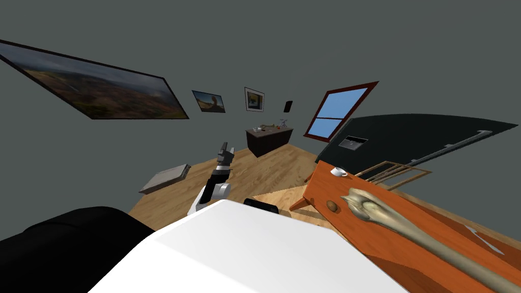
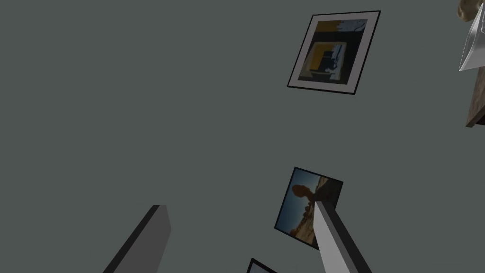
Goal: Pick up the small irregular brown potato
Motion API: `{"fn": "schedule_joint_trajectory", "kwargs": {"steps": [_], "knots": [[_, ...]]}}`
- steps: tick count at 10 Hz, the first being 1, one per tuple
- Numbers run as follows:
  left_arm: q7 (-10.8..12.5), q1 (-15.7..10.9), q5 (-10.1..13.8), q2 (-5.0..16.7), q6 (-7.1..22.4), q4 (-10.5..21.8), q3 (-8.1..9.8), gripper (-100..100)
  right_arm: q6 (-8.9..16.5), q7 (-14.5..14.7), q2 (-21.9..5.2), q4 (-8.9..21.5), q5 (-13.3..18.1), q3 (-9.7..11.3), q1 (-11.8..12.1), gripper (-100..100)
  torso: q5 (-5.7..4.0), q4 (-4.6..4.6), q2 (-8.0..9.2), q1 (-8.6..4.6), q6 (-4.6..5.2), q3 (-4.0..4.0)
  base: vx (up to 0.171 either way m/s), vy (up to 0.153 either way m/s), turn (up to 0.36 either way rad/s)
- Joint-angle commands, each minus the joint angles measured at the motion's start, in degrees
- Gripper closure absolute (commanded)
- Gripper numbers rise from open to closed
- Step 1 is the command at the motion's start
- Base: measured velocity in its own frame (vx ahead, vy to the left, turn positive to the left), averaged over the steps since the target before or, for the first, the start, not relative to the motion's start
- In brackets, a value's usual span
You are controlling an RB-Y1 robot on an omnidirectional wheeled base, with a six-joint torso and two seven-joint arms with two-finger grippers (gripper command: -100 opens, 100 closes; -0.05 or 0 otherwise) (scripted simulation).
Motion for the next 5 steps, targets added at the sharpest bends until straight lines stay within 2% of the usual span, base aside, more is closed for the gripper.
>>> {"fn": "schedule_joint_trajectory", "kwargs": {"steps": [1,2,3,4,5], "knots": [[0.0,0.0,0.0,0.0,0.0,0.0,0.00,0,0.5,0.8,-0.9,1.1,2.0,0.6,-0.5,-100,0.00,0.00,0.00,0.00,0.00,0.00,0.015,0.012,0.094],[0.0,0.0,0.0,0.0,0.0,0.0,0.00,0,1.8,2.6,-2.5,2.8,3.7,1.8,-0.4,-100,0.00,0.00,0.00,-0.02,0.02,0.00,0.020,0.015,0.174],[0.0,0.0,0.0,0.0,0.0,0.0,0.00,0,1.8,2.6,-2.5,2.8,4.4,1.8,-0.4,-100,-0.01,0.00,-0.03,-0.02,-0.01,-0.01,0.019,0.006,0.077],[0.0,0.0,0.0,0.0,0.0,0.0,0.01,0,3.0,4.4,-4.1,4.4,6.1,3.1,-0.5,-100,-0.01,0.00,-0.02,-0.04,0.03,-0.01,0.026,0.004,0.141],[0.0,0.0,0.0,0.0,0.0,0.0,0.00,0,3.0,4.4,-4.1,4.4,6.7,3.1,-0.5,-100,0.00,-0.01,-0.03,-0.05,0.00,-0.02,0.022,-0.003,0.072]]}}
